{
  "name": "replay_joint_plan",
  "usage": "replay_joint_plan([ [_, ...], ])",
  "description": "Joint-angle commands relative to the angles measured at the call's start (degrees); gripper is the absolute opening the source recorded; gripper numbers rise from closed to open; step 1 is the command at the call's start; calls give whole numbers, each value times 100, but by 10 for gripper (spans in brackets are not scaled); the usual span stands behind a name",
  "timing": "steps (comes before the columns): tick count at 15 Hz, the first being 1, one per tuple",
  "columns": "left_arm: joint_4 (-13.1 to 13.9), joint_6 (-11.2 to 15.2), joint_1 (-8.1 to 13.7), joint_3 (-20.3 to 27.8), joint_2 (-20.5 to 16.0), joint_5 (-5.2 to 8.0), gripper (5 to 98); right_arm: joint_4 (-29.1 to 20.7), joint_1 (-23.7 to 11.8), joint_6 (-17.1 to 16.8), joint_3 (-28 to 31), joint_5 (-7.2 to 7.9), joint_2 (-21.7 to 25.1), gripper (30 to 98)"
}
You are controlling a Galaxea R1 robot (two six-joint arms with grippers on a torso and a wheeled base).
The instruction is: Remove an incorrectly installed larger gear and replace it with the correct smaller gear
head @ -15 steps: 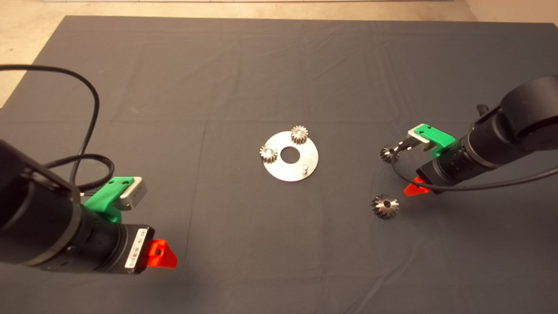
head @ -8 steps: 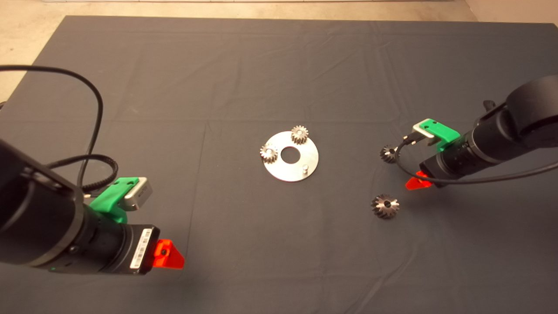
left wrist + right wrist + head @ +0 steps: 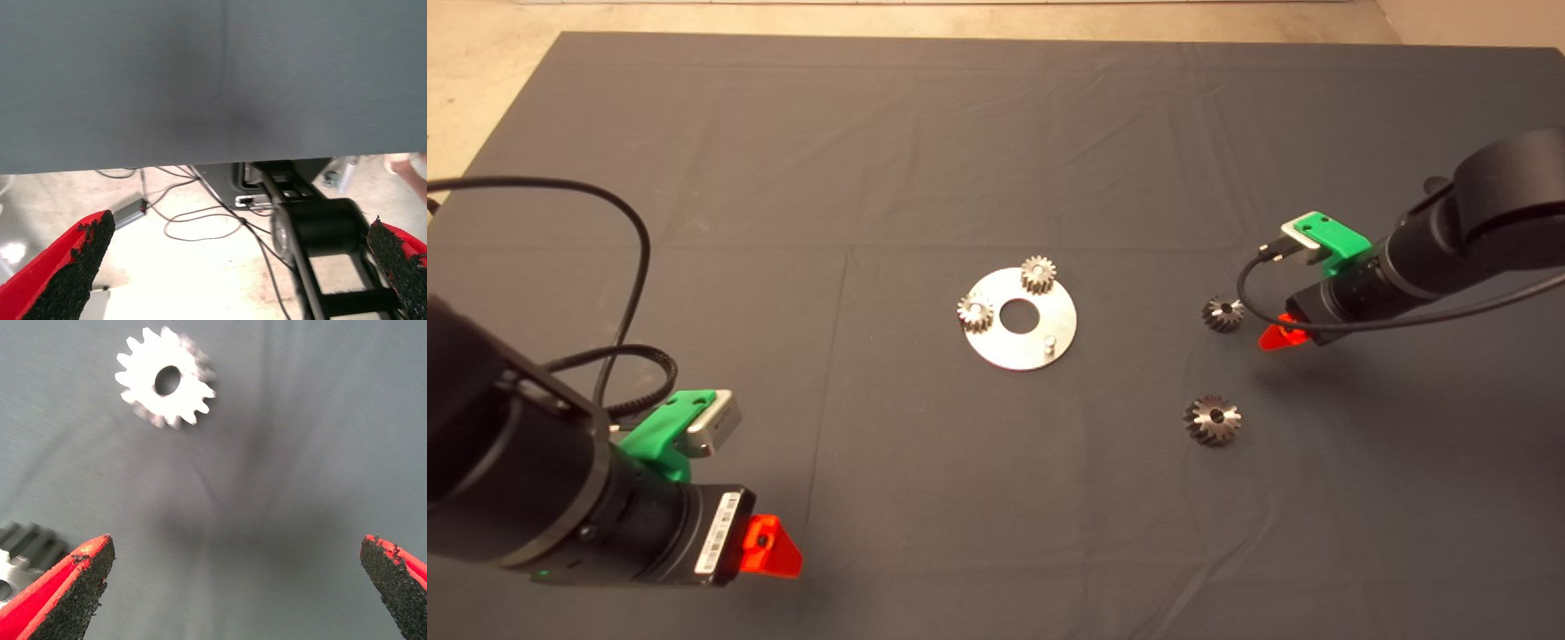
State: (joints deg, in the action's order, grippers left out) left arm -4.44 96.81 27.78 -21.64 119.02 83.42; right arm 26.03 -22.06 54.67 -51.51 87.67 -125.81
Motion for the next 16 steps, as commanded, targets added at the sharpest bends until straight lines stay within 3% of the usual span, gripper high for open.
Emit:
replay_joint_plan([
  [1, 83, 31, 17, 74, -23, 109, 982, 236, -132, -89, -50, 733, -116, 976],
  [3, 83, 40, 17, 65, -14, 51, 982, 262, -132, -97, -50, 706, -62, 976],
  [8, 83, 31, 17, 74, -22, 53, 982, 377, -124, -106, 2, 65, 139, 976],
  [11, 83, 40, 8, 74, -49, 69, 982, 915, -68, -89, -6, -551, 148, 976],
  [16, 83, 40, -241, 74, -49, 69, 982, 974, -3, -89, -59, -1468, 60, 976],
])
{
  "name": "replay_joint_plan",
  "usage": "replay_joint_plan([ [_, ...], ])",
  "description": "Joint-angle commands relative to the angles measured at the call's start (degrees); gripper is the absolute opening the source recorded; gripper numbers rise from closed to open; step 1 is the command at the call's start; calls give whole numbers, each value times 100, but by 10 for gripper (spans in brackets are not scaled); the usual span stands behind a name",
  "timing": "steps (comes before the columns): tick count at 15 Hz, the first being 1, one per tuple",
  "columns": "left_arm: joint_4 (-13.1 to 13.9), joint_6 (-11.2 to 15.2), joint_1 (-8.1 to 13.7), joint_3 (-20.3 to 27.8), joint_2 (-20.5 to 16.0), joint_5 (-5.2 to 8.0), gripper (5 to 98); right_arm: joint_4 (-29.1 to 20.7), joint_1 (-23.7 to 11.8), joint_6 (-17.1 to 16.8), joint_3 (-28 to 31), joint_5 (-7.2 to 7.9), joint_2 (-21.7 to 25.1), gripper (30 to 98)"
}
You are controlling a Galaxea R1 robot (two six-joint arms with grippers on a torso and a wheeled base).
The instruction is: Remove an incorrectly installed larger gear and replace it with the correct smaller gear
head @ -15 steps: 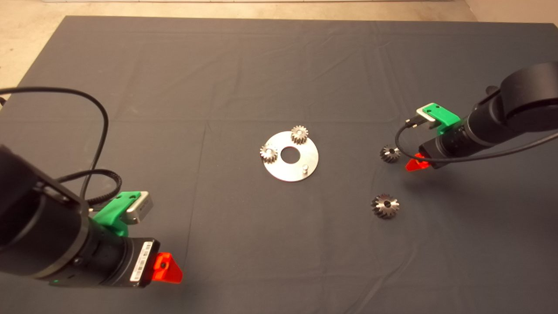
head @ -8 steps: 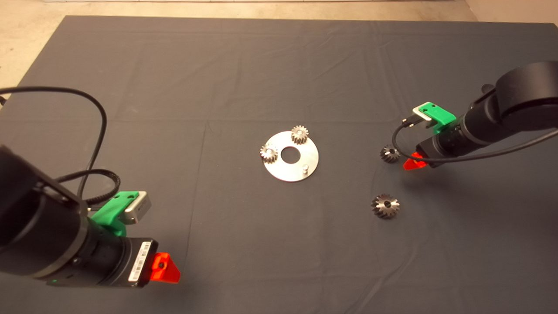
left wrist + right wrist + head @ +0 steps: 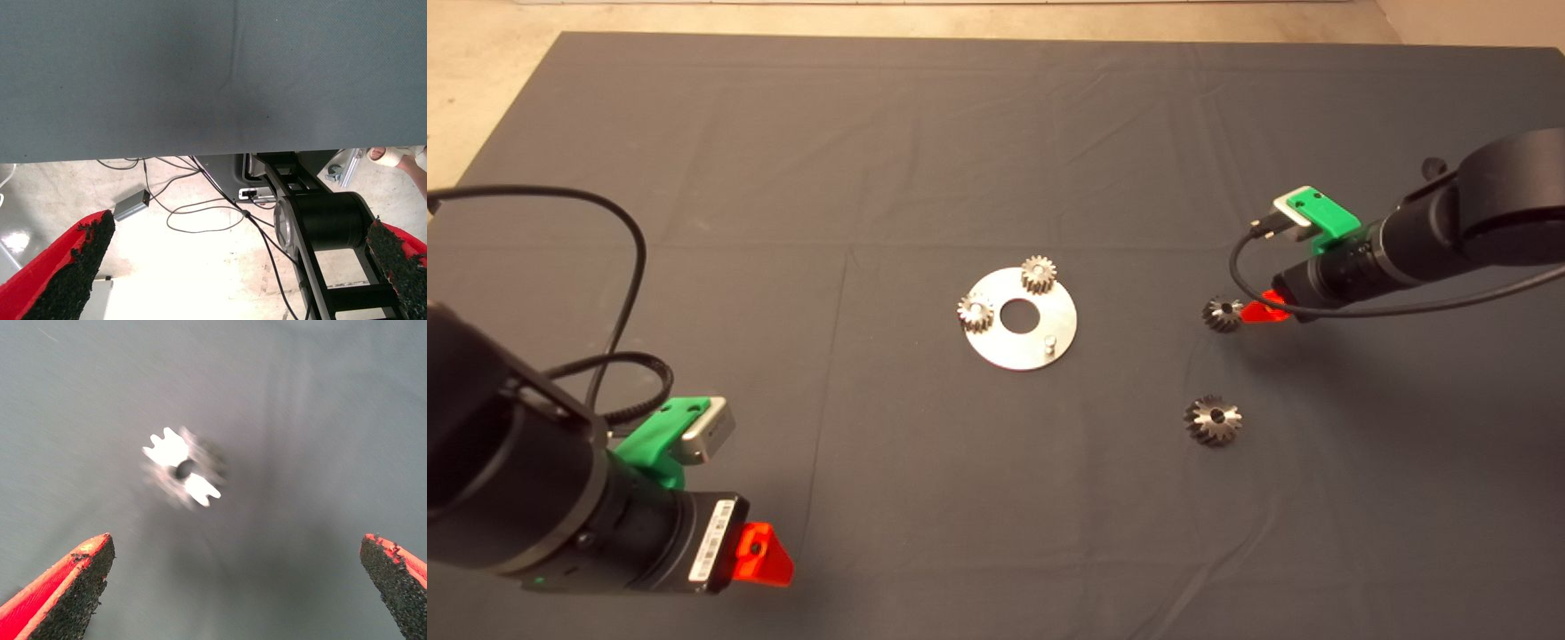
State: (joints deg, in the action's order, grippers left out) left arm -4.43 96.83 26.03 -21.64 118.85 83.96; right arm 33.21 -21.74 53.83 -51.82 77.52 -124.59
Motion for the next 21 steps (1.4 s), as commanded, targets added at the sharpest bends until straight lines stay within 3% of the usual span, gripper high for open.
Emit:
replay_joint_plan([
  [1, 82, 38, -115, 74, -32, 15, 982, 256, 19, -4, -28, -607, -71, 976],
  [3, 82, 38, -124, 74, -49, 7, 982, 256, 155, -13, -169, -788, -62, 976],
  [13, 82, 3, -129, 65, -49, 7, 982, 265, 345, -4, -415, -1295, -71, 976],
  [21, 82, -7, -124, 65, -49, 7, 982, 845, 495, -22, -641, -1318, -132, 976],
])
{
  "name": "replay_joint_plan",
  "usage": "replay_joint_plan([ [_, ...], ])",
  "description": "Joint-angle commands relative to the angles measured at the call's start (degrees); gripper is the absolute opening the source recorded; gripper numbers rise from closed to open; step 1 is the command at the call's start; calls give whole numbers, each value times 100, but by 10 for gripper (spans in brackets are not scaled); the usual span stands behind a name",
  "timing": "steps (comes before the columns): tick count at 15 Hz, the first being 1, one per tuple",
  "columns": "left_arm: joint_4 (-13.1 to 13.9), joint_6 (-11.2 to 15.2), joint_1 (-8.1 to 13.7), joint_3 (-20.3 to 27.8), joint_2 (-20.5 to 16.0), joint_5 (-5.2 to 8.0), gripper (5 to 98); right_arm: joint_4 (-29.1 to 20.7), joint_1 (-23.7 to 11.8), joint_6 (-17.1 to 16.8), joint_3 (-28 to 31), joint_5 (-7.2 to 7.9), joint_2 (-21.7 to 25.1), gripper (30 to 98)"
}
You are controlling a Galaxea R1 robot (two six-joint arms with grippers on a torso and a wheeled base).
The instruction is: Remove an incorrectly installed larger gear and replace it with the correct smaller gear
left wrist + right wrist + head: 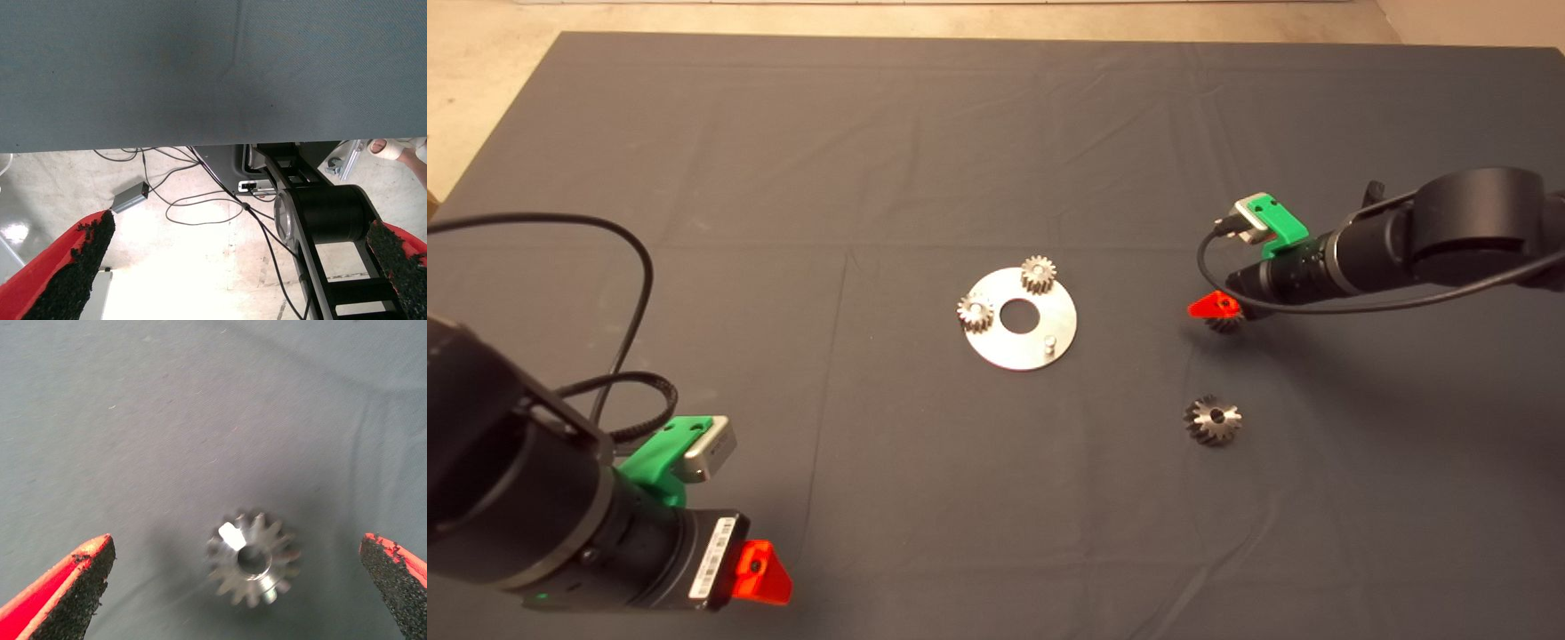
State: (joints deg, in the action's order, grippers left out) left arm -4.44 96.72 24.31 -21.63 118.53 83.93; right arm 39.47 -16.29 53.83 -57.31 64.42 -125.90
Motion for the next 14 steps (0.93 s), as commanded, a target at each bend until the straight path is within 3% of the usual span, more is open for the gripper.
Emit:
replay_joint_plan([
  [1, 83, -4, 39, 64, -18, 9, 982, 228, -28, -25, -139, -8, -1, 976],
  [14, 83, 5, 39, 64, -9, 9, 982, 341, 125, -31, -112, 1, 17, 976],
])
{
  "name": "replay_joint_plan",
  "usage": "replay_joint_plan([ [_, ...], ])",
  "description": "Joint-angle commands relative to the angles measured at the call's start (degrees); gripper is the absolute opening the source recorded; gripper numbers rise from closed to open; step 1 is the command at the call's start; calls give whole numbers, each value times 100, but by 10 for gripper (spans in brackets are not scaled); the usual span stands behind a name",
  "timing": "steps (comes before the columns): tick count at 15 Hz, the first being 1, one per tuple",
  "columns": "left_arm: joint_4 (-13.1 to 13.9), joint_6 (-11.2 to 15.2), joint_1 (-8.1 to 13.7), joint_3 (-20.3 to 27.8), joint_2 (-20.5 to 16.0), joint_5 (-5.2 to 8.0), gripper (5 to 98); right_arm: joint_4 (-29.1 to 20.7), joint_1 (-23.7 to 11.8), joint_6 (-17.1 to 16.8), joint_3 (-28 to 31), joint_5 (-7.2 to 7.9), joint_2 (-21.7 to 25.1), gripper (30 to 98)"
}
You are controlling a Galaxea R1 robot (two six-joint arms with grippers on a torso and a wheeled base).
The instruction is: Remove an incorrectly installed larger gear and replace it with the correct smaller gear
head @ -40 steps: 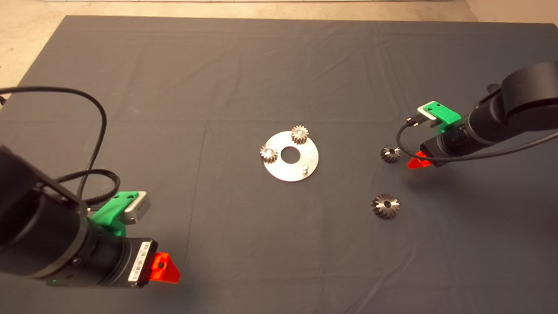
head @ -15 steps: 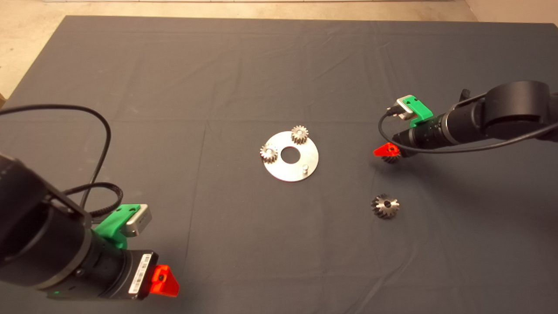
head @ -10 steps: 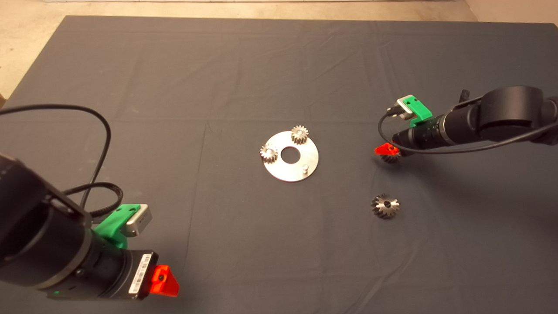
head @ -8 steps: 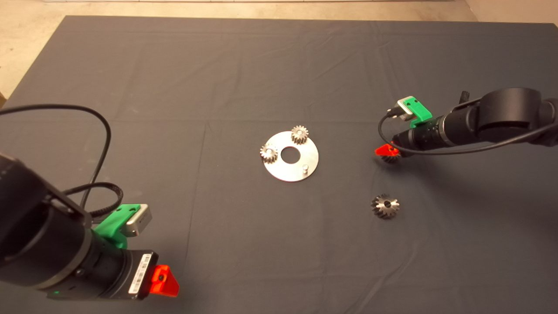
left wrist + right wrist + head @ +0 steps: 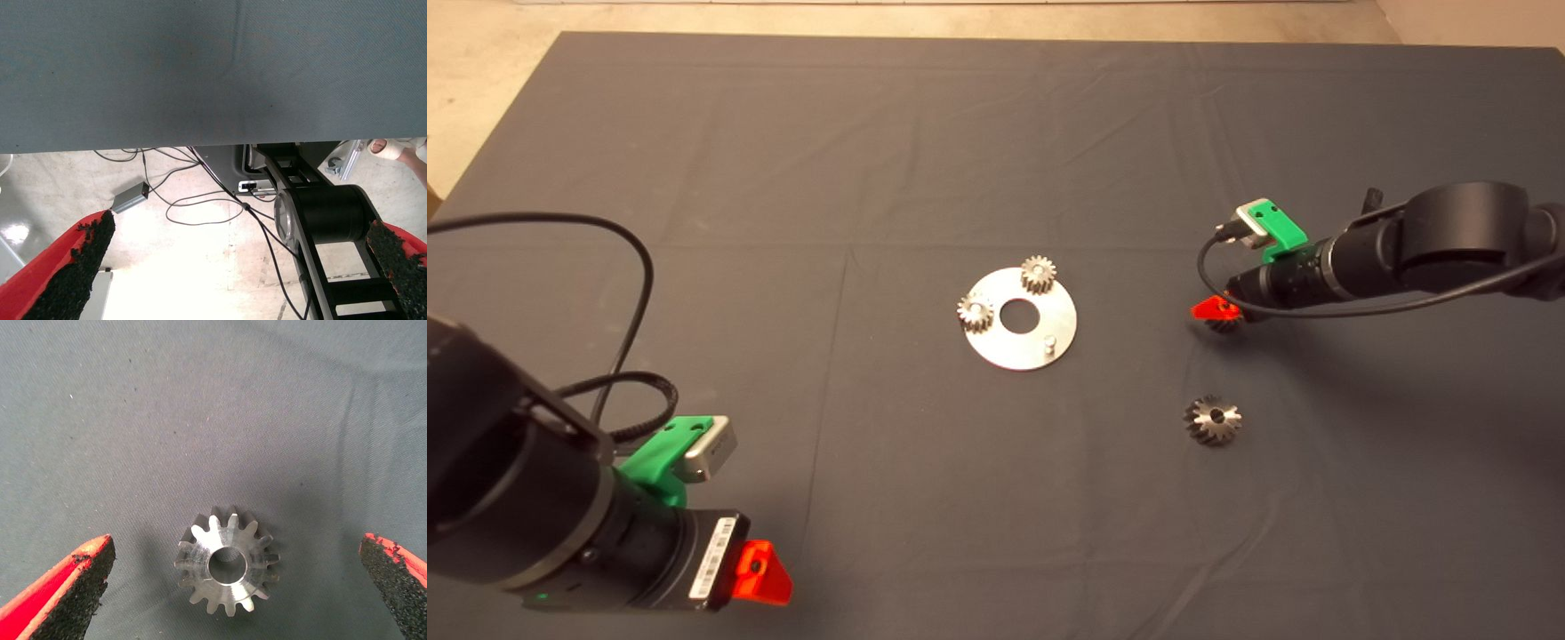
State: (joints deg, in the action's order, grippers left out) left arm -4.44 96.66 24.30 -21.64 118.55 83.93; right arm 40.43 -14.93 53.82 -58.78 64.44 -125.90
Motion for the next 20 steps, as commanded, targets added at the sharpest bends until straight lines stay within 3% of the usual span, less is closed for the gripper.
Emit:
replay_joint_plan([
  [1, 83, 11, 40, 65, -11, 9, 982, 281, 8, -38, 35, -2, 26, 976],
  [15, 83, 2, 40, 65, -11, 9, 982, 352, 131, -21, 35, -19, -1, 976],
  [20, 83, 2, 40, 65, -10, 9, 982, 352, 139, -21, 35, -19, 8, 923],
])
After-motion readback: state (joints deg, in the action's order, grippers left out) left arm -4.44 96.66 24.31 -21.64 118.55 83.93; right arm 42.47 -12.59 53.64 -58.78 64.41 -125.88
